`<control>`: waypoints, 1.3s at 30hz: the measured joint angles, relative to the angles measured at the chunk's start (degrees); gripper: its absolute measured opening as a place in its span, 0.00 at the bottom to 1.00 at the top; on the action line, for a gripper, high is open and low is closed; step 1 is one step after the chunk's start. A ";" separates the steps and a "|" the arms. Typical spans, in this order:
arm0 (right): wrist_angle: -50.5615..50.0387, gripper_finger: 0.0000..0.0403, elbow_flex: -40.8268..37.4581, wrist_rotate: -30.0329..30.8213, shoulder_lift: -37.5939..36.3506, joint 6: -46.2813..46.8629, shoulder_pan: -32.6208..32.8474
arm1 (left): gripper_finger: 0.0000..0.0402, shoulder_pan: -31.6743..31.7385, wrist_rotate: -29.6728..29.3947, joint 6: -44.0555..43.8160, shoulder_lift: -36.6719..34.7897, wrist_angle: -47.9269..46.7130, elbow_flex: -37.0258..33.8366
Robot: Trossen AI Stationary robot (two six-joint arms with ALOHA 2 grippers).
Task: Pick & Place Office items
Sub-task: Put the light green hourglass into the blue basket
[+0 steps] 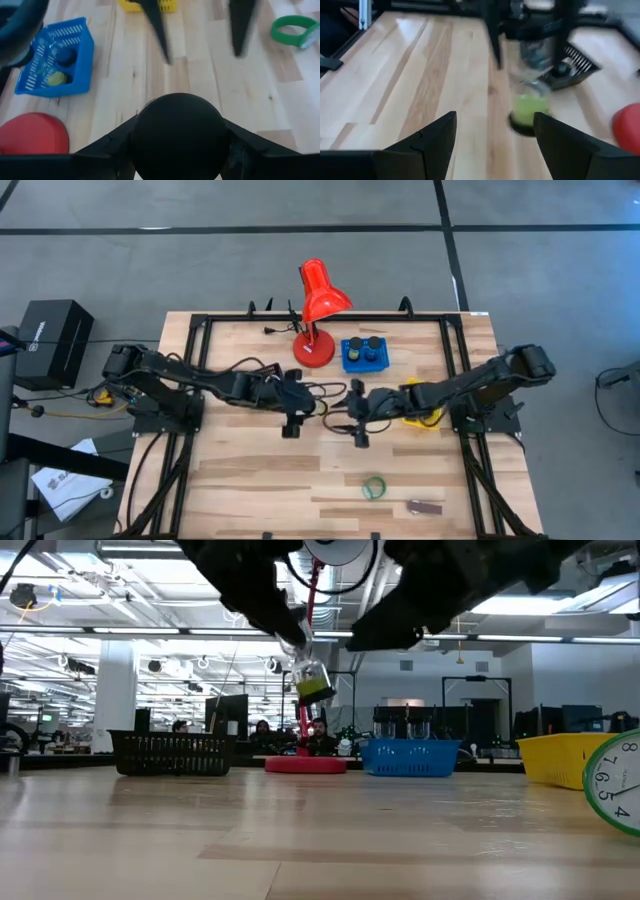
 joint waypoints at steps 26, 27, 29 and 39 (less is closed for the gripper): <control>1.80 0.63 14.05 6.48 17.48 2.40 -3.11 | 0.51 1.91 0.70 -3.60 -0.02 4.46 -3.49; 1.96 0.63 14.05 6.82 17.48 2.42 -3.21 | 0.52 1.93 0.57 -3.96 -0.02 5.13 -3.50; 2.10 0.63 14.05 6.85 17.47 2.42 -3.47 | 0.54 1.91 0.44 -4.64 -0.02 6.69 -3.50; 2.76 0.58 14.05 8.84 17.46 7.43 -3.45 | 0.51 1.85 0.05 -11.92 -0.02 8.56 -3.48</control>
